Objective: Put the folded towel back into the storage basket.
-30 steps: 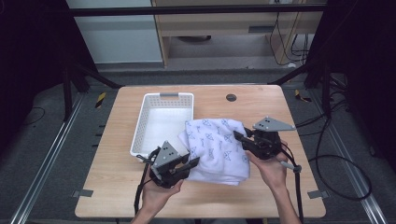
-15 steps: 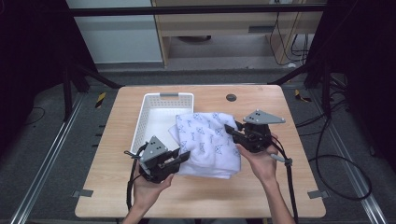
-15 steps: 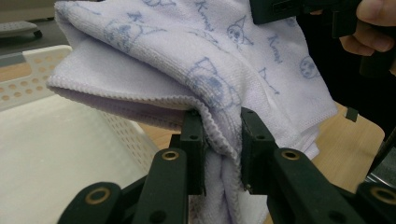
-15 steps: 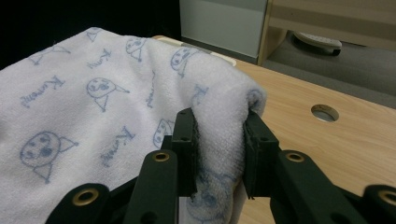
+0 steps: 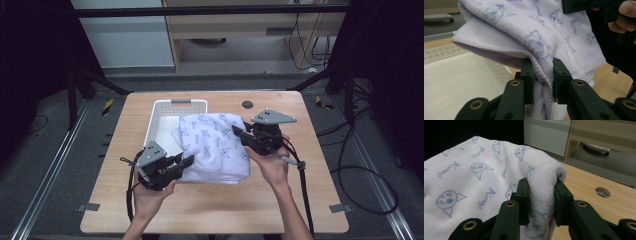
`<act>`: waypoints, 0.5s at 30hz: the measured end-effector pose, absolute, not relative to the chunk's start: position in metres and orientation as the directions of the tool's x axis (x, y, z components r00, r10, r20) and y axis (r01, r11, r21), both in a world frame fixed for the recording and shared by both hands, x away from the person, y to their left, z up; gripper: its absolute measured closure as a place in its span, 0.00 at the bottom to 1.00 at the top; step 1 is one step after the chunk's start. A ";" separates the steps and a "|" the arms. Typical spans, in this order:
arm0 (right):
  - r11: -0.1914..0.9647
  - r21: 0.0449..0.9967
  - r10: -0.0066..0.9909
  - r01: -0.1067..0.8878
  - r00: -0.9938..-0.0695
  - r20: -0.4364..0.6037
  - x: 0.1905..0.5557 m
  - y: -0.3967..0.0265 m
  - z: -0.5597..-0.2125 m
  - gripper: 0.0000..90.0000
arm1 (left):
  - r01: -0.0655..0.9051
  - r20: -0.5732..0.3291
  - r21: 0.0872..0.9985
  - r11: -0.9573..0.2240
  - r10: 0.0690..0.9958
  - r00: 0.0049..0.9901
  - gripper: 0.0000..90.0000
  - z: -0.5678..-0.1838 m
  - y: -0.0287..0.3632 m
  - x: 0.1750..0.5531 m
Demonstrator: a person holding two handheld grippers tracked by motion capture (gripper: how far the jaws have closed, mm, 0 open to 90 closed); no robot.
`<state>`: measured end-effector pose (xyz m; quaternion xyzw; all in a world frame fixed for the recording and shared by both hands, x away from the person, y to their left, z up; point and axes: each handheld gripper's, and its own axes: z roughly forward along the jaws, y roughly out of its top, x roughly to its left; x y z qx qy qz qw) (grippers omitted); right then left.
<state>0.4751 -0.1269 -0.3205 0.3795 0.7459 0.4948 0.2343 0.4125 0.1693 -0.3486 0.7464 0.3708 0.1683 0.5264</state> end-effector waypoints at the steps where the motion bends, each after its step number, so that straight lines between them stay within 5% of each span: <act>1: 0.224 0.917 0.796 0.331 -0.605 0.024 0.476 -0.125 -0.319 0.78 | 0.377 -0.142 0.911 -0.165 0.733 0.665 0.82 -0.348 0.171 0.413; 15: 0.257 0.917 0.785 0.304 -0.620 -0.014 0.490 -0.094 -0.304 0.78 | 0.377 -0.154 0.919 -0.117 0.773 0.615 0.82 -0.342 0.195 0.419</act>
